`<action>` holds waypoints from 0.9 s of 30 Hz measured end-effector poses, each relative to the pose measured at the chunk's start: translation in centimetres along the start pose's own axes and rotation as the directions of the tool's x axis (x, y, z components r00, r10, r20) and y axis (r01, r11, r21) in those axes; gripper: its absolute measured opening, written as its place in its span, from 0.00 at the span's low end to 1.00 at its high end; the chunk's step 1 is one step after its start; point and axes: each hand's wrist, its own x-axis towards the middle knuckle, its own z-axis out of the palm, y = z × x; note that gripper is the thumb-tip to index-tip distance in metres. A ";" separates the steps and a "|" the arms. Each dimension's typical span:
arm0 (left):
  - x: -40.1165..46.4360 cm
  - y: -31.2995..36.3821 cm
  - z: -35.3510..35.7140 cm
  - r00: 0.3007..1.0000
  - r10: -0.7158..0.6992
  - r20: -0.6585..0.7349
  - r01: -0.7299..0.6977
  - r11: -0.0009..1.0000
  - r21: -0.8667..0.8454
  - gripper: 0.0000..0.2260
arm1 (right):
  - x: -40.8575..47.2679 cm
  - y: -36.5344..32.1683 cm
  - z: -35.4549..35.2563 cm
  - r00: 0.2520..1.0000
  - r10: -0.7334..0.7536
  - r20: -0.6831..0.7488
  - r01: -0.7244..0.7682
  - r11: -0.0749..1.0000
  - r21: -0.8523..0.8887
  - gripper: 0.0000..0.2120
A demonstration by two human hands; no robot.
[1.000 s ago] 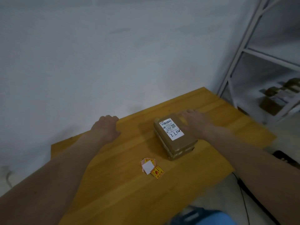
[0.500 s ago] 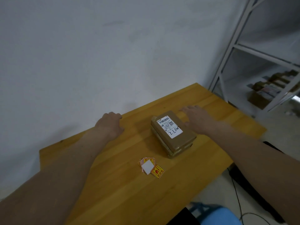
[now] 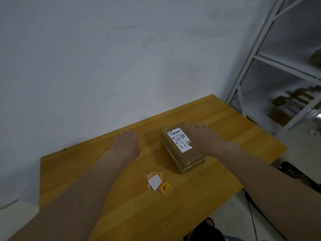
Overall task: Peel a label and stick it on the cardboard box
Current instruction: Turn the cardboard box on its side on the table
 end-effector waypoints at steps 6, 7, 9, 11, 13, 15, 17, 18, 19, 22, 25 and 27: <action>0.7 1.5 0.7 0.999 -0.031 -0.020 0.031 1.000 -0.002 0.20 | 1.8 2.1 1.5 0.998 -0.053 0.022 0.053 0.999 -0.004 0.30; 1.0 1.8 0.8 0.999 -0.046 -0.017 0.045 0.999 -0.015 0.20 | 2.3 2.4 1.5 0.998 -0.061 0.019 0.061 0.998 0.001 0.29; 2.1 2.8 1.0 0.997 -0.073 -0.015 0.072 0.997 -0.039 0.20 | 3.2 3.2 1.3 0.997 -0.077 0.007 0.077 0.997 0.019 0.28; 3.8 4.2 1.4 0.995 -0.095 -0.021 0.094 0.994 -0.058 0.21 | 4.7 4.6 1.4 0.994 -0.109 -0.008 0.109 0.994 0.026 0.27; 5.2 5.6 1.7 0.994 -0.105 -0.018 0.103 0.990 -0.095 0.22 | 5.8 5.5 1.4 0.989 -0.147 -0.001 0.147 0.989 0.028 0.28; 7.4 7.8 2.0 0.988 -0.153 0.017 0.154 0.976 -0.153 0.22 | 7.8 7.4 1.6 0.979 -0.199 0.042 0.197 0.979 0.054 0.28; 9.6 10.0 2.0 0.976 -0.214 0.047 0.219 0.957 -0.192 0.20 | 10.0 9.5 2.0 0.963 -0.256 0.088 0.250 0.965 0.074 0.27; 10.6 11.0 2.1 0.967 -0.248 0.061 0.255 0.945 -0.206 0.19 | 11.1 10.6 2.3 0.955 -0.275 0.108 0.266 0.960 0.088 0.27; 11.7 11.8 2.3 0.957 -0.283 0.065 0.290 0.930 -0.225 0.18 | 12.2 11.5 2.5 0.946 -0.298 0.124 0.288 0.953 0.095 0.27; 13.7 13.6 3.2 0.938 -0.339 0.067 0.343 0.893 -0.292 0.18 | 15.2 13.6 3.5 0.925 -0.338 0.173 0.323 0.940 0.110 0.28; 14.7 14.4 4.5 0.926 -0.370 0.076 0.373 0.861 -0.345 0.17 | 17.3 14.4 5.3 0.911 -0.353 0.211 0.320 0.931 0.176 0.29; 15.6 14.2 6.0 0.905 -0.417 0.081 0.415 0.827 -0.380 0.16 | 18.5 14.3 6.8 0.908 -0.365 0.207 0.311 0.917 0.251 0.27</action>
